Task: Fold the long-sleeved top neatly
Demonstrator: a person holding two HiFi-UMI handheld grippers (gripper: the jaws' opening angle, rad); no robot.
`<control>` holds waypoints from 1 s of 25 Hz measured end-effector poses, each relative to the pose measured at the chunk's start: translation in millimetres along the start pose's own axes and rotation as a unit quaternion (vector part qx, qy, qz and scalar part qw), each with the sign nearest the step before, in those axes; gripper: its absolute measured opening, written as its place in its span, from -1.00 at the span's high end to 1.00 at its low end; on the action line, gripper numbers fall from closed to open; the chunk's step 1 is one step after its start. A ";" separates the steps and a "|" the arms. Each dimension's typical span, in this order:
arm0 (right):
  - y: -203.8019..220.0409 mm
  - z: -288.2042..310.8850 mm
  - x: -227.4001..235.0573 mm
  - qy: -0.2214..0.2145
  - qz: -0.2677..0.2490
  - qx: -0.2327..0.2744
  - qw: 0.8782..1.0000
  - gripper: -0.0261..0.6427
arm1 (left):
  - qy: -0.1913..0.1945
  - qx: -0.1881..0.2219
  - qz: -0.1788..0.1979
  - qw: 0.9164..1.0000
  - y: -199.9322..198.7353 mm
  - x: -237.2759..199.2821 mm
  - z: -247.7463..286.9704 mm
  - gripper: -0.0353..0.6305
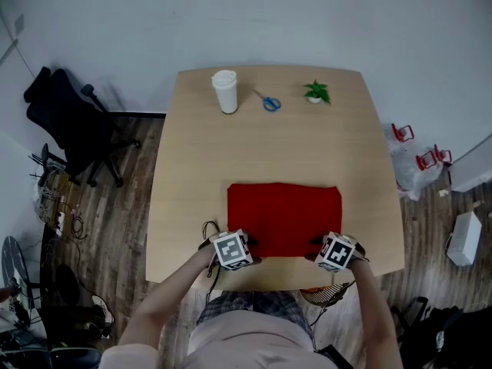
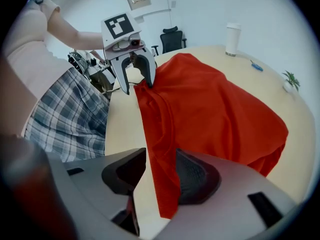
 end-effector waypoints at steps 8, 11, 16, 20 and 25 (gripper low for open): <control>-36.4 -79.1 27.2 0.057 0.093 0.192 0.975 0.39 | -0.053 0.158 -0.081 0.983 -27.0 -27.2 -75.1 0.15; -43.7 -112.7 45.4 0.124 0.137 0.282 0.941 0.52 | -0.129 0.262 -0.140 0.946 -42.6 -54.1 -125.1 0.26; -44.2 -172.8 59.9 0.243 0.200 0.433 0.844 0.72 | -0.257 0.357 -0.166 0.883 -58.3 -76.5 -193.3 0.50; -39.2 -218.0 55.9 0.315 0.220 0.518 0.764 0.90 | -0.335 0.402 -0.169 0.835 -64.1 -77.0 -227.1 0.72; -30.2 -253.4 43.8 0.389 0.218 0.554 0.703 0.90 | -0.422 0.429 -0.166 0.781 -63.6 -71.6 -254.8 0.88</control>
Point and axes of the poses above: the fingertips, and each gripper's own axes: z forward along the fingers, x to its right, y out of its underside, the point moved 5 cm from there along -z, backward along the fingers, and after that the axes turned 5 degrees about z, right-handed, at the moved point
